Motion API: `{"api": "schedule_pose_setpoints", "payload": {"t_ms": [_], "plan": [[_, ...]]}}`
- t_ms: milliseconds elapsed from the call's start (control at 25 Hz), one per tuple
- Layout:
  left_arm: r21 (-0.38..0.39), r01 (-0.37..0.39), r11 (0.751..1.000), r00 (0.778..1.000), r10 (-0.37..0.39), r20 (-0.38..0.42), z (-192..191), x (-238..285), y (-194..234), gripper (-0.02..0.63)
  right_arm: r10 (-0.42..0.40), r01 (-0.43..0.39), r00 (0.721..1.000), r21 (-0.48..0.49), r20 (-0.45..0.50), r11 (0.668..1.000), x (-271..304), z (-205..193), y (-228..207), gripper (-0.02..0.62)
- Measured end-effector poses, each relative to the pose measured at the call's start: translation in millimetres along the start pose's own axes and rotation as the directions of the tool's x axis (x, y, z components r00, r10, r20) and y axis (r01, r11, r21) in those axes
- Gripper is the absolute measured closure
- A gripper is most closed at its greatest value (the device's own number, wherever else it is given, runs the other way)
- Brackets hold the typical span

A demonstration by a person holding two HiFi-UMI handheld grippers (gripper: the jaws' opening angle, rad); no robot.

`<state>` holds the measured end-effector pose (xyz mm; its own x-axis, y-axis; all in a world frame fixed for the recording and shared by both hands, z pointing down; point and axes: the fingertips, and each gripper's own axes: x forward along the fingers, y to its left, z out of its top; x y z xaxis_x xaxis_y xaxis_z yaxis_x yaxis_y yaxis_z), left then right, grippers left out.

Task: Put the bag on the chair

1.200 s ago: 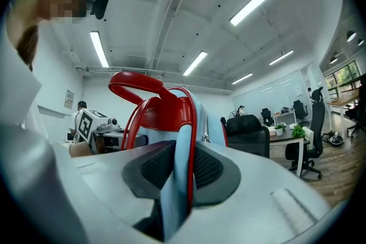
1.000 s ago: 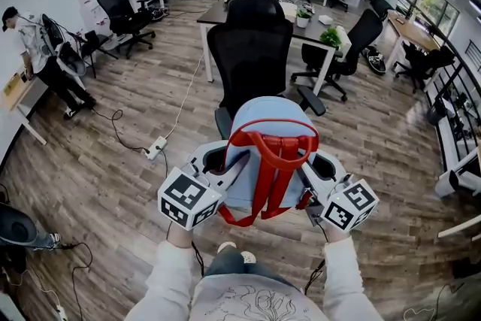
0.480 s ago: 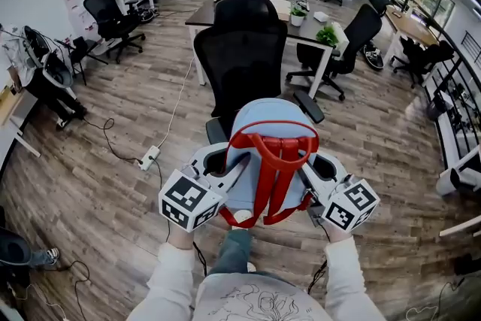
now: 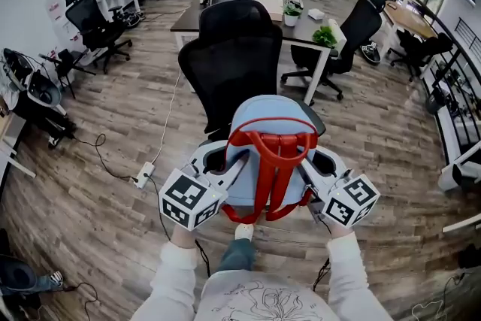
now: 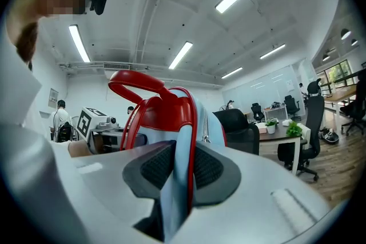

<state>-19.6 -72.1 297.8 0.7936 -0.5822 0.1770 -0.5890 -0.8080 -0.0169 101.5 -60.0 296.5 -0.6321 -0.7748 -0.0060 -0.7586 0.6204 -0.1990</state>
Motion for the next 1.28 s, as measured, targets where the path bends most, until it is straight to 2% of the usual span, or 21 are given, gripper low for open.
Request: {"api": "schedule_pose_setpoints", "payload": {"t_ms": [400,680,880,1280], "plan": [[-0.010,0.032,0.999,0.999,-0.032,-0.008,7,75,94,0.508,-0.027,0.027,1.000,0.003,-0.005,1.000,87,11,-77,0.508],[-0.022,0.053,0.998,0.998,-0.053,-0.022,1,116,138,0.508,-0.043,0.042,0.999,-0.008,-0.023,0.999,129,7,-119,0.508],[-0.041,0.065,0.997,0.997,-0.067,-0.043,-11,135,159,0.508,-0.054,0.054,0.997,-0.004,-0.053,0.999,147,-3,-137,0.508],[-0.084,0.058,0.995,0.993,-0.067,-0.099,-46,161,175,0.508,-0.037,0.040,0.992,0.026,-0.121,0.999,165,-38,-167,0.508]]}}
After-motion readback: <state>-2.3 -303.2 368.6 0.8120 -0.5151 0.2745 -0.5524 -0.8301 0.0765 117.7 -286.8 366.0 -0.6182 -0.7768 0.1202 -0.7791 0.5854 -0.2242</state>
